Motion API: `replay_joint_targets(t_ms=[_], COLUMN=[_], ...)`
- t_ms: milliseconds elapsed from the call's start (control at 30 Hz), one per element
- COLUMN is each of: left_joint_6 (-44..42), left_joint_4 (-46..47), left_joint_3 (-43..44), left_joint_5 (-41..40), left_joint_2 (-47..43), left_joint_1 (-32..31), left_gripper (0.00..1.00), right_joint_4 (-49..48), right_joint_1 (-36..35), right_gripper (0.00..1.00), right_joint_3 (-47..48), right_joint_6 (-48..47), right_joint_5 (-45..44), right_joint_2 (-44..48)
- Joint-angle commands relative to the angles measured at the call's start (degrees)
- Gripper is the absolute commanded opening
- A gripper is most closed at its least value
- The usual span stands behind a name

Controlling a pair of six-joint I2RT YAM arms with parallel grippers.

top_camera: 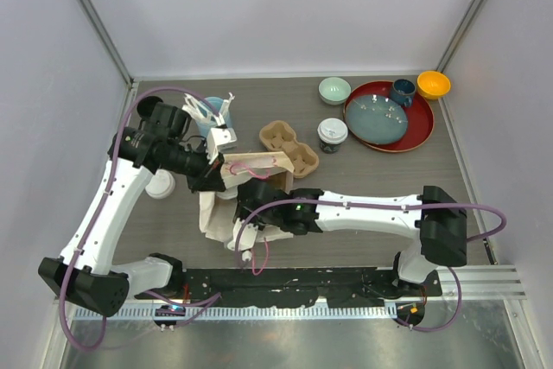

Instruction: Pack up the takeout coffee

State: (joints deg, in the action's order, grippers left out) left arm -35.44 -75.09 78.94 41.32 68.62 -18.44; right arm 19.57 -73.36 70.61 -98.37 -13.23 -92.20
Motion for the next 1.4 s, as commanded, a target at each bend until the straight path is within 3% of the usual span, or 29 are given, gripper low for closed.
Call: replay_joint_targets(t_ms=[0,367,467,633,833,967,1167,1300,1367], left_joint_6=[-0.3,-2.4,-1.1,0.0,0.5,0.5,2.7,5.1,6.3], left_joint_4=[-2.5,-4.3,-3.2,-3.6,-5.7,-6.3,-6.9,-7.7,-7.0], left_joint_3=[1.7,5.5,5.5,6.6,7.1,7.4,8.3,8.8,7.3], left_joint_5=[5.3,5.8,5.1,6.5,7.8,8.9,9.7,10.5,9.7], left_joint_2=[-0.1,2.5,2.6,3.0,5.7,6.3,6.6,6.1,4.9], left_joint_1=[-0.5,0.0,1.2,5.9,7.3,8.3,8.4,8.5,8.6], left_gripper=[0.00,0.00,0.00,0.00,0.00,0.00,0.00,0.00,0.00], right_joint_4=[-12.3,-19.3,-27.9,-36.2,-49.5,-47.7,-52.9,-45.4,-43.7], right_joint_1=[1.0,2.3,2.3,2.7,3.7,3.8,4.4,3.8,1.5], right_gripper=[0.01,0.01,0.01,0.01,0.01,0.01,0.01,0.01,0.01], right_joint_3=[-2.9,-5.6,-7.9,-11.9,-15.8,-15.9,-16.9,-16.6,-16.2], right_joint_6=[-7.3,-17.8,-24.8,-26.9,-31.7,-33.2,-39.4,-39.8,-34.7], right_joint_5=[-1.8,-0.7,-2.9,-2.5,-1.1,0.3,3.8,3.0,1.7], right_joint_2=[-0.6,-4.6,-4.6,-3.7,-5.1,-4.1,-3.7,-1.8,-0.7])
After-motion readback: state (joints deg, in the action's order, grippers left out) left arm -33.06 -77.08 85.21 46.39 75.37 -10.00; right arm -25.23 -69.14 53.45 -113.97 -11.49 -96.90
